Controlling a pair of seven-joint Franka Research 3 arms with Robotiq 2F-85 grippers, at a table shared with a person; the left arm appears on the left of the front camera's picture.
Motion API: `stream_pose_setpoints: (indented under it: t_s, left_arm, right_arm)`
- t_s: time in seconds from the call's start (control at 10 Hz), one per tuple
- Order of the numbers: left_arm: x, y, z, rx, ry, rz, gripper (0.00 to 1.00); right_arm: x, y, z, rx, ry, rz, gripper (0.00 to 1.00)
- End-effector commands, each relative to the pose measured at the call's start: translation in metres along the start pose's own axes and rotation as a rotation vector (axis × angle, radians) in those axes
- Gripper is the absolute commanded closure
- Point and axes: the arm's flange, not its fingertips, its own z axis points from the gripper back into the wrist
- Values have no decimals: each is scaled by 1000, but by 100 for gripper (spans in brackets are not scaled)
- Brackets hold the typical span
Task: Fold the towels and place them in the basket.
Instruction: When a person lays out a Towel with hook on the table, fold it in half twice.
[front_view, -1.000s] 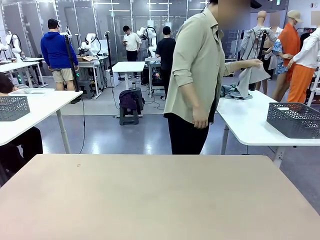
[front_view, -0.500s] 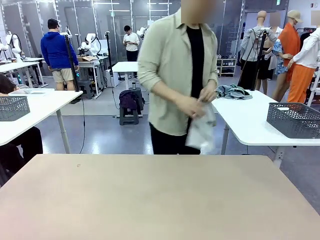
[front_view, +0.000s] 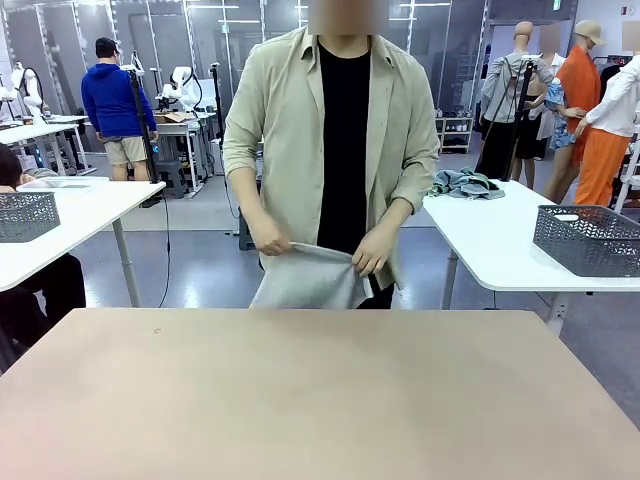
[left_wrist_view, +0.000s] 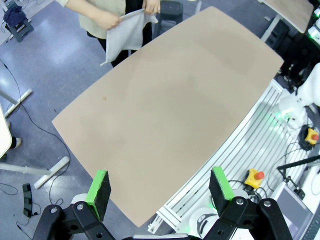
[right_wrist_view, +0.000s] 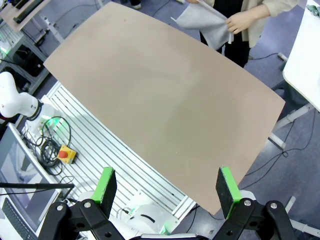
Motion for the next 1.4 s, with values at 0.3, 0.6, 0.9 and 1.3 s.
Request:
stream_pose_setpoints:
  t_s: [0.3, 0.6, 0.9, 1.3]
  left_arm:
    - [0, -2, 0, -1, -3, -9, 0]
    - [0, -2, 0, -1, -3, -9, 0]
    - [0, -2, 0, -1, -3, -9, 0]
    - [0, -2, 0, -1, -3, -9, 0]
  right_arm:
    - [1, 0, -1, 7, 4, 12, 0]
    - [1, 0, -1, 7, 4, 12, 0]
    - [1, 0, -1, 7, 4, 12, 0]
    - [1, 0, -1, 7, 4, 12, 0]
